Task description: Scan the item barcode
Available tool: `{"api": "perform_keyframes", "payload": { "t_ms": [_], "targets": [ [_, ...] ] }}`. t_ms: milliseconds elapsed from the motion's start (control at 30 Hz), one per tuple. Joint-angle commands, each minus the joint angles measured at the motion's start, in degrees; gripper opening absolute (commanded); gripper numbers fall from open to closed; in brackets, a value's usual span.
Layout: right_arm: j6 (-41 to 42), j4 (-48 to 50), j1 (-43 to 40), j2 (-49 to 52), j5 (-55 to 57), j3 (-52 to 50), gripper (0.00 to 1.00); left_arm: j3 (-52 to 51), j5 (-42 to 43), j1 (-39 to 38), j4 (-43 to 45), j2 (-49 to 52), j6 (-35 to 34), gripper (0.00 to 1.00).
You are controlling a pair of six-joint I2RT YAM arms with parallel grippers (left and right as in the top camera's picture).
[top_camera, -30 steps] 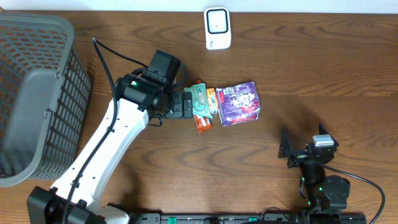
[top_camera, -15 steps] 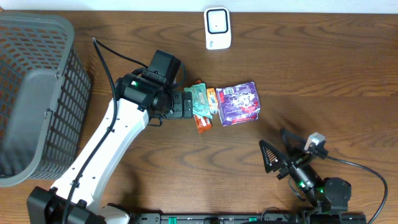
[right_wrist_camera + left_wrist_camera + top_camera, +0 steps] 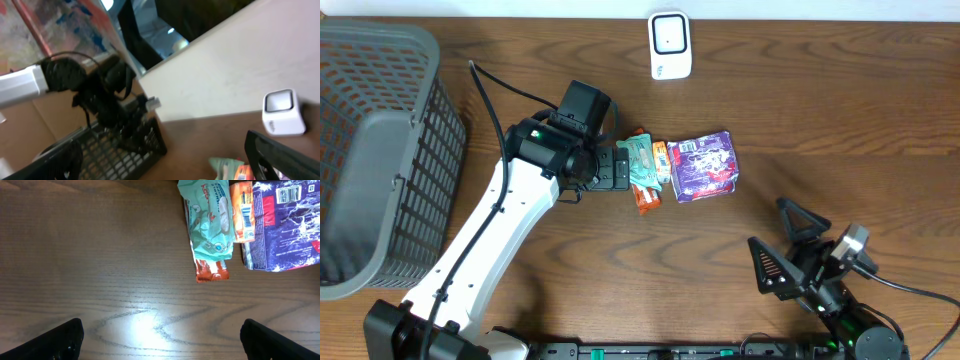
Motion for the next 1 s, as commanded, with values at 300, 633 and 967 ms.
{"api": "perform_keyframes", "payload": {
  "t_ms": [300, 633, 967],
  "targets": [
    [-23.3, -23.0, -0.4, 10.9, 3.7, 24.8, 0.99, 0.0, -0.7, 0.0, -0.2, 0.3, 0.7, 1.0],
    [-39.6, -46.9, 1.2, 30.8, 2.5, 41.4, 0.99, 0.0, -0.7, 0.0, -0.2, 0.3, 0.7, 1.0],
    [-42.2, -57.1, 8.3, 55.3, 11.3, 55.2, 0.99, 0.0, -0.7, 0.0, -0.2, 0.3, 0.7, 1.0]
  ]
}}
